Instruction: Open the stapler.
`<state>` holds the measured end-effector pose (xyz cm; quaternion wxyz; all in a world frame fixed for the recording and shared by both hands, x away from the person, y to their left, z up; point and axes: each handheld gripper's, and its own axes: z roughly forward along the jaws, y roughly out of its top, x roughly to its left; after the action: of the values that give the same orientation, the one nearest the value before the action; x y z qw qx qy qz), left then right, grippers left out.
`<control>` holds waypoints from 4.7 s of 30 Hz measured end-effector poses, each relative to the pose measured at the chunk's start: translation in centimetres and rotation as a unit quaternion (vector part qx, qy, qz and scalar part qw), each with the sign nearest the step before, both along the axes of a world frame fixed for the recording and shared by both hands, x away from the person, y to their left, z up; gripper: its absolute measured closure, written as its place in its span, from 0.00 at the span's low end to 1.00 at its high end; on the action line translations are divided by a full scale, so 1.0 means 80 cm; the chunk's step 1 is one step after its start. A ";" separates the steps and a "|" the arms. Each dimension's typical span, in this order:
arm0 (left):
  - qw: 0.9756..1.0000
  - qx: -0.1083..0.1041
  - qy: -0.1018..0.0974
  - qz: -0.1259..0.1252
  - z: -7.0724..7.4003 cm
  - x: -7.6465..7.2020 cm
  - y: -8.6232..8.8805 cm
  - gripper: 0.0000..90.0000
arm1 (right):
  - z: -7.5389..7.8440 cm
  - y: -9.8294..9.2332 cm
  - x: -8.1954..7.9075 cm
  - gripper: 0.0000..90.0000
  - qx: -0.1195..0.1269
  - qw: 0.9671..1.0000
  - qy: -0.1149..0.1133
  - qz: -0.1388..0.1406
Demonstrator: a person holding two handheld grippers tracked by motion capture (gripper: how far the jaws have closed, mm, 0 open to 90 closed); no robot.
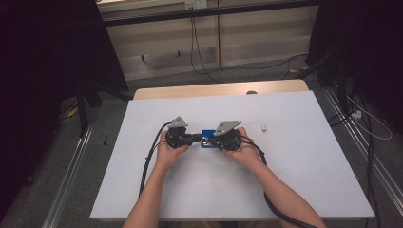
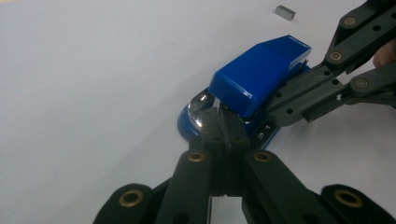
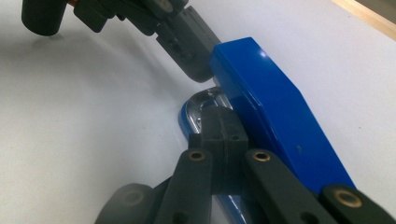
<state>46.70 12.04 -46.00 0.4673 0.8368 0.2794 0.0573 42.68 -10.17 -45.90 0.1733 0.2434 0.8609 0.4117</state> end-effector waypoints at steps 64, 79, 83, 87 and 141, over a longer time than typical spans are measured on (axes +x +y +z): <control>1.000 0.000 -0.006 0.004 -0.001 0.001 -0.002 1.00 | 0.009 -0.008 -0.002 1.00 -0.046 0.996 -0.071 0.039; 1.000 -0.004 0.000 0.007 -0.001 0.002 -0.002 1.00 | -0.006 0.003 0.002 1.00 -0.054 0.991 -0.103 0.070; 1.000 -0.003 0.000 0.002 0.001 0.001 -0.001 1.00 | -0.009 0.000 0.002 1.00 -0.036 0.992 -0.098 0.065; 1.000 -0.008 0.004 -0.004 0.002 0.000 0.001 1.00 | -0.008 0.001 0.003 1.00 -0.037 0.993 -0.093 0.061; 0.999 0.004 -0.003 0.036 0.026 0.004 0.006 1.00 | -0.008 0.001 0.005 1.00 -0.019 0.996 -0.069 0.060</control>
<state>47.04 12.55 -43.89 0.4630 0.8275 0.3077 0.0781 43.08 -10.11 -46.54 0.2119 0.1587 0.8678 0.4206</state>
